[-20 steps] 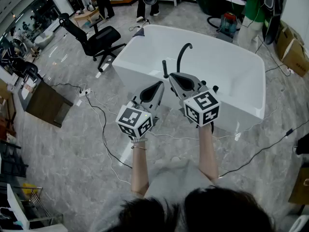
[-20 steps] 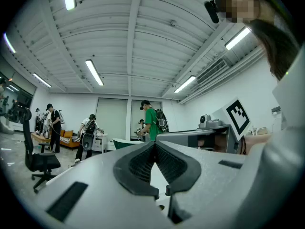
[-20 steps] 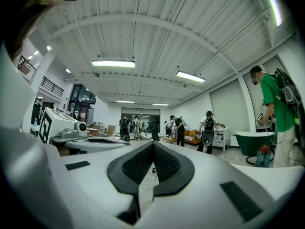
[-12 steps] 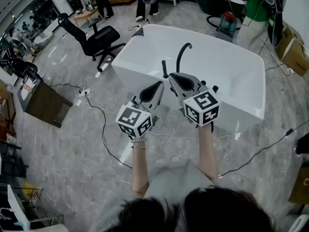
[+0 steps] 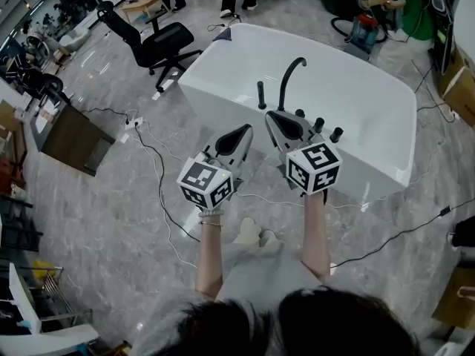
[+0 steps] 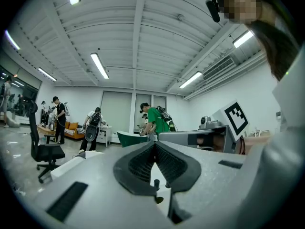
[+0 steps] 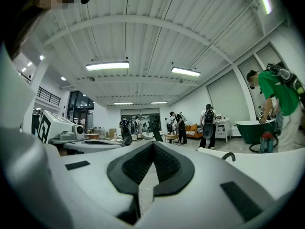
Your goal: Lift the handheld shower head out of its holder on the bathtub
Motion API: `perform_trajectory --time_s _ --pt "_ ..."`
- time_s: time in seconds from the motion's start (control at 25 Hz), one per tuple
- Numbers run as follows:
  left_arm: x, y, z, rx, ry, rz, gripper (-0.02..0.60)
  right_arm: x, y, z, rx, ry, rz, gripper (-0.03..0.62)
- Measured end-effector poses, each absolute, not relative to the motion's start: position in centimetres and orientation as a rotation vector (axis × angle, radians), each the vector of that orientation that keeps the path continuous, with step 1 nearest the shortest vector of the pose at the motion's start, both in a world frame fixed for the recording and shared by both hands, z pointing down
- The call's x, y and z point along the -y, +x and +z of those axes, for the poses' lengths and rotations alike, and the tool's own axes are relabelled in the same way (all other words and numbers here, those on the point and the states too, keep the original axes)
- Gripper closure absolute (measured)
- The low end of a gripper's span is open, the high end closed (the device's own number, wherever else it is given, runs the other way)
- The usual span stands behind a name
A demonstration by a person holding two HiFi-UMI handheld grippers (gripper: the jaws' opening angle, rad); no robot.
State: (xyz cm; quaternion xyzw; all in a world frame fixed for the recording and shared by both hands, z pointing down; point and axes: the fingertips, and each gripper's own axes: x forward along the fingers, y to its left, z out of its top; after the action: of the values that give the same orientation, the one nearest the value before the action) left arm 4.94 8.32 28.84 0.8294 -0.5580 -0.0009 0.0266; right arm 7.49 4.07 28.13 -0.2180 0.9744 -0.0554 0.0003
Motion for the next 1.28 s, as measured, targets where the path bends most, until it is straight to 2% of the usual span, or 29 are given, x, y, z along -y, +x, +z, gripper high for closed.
perform_trajectory --time_s 0.44,1.28 --pt "-6.6 1.1 31.4 1.724 2.485 -0.04 0.577 -2.0 4.1 31.1 -3.109 -0.684 -0.244 0.594" --pt "5.8 -9.5 33.0 1.514 2.582 -0.006 0.577 9.5 -5.8 33.0 -3.079 -0.907 -0.285 0.594"
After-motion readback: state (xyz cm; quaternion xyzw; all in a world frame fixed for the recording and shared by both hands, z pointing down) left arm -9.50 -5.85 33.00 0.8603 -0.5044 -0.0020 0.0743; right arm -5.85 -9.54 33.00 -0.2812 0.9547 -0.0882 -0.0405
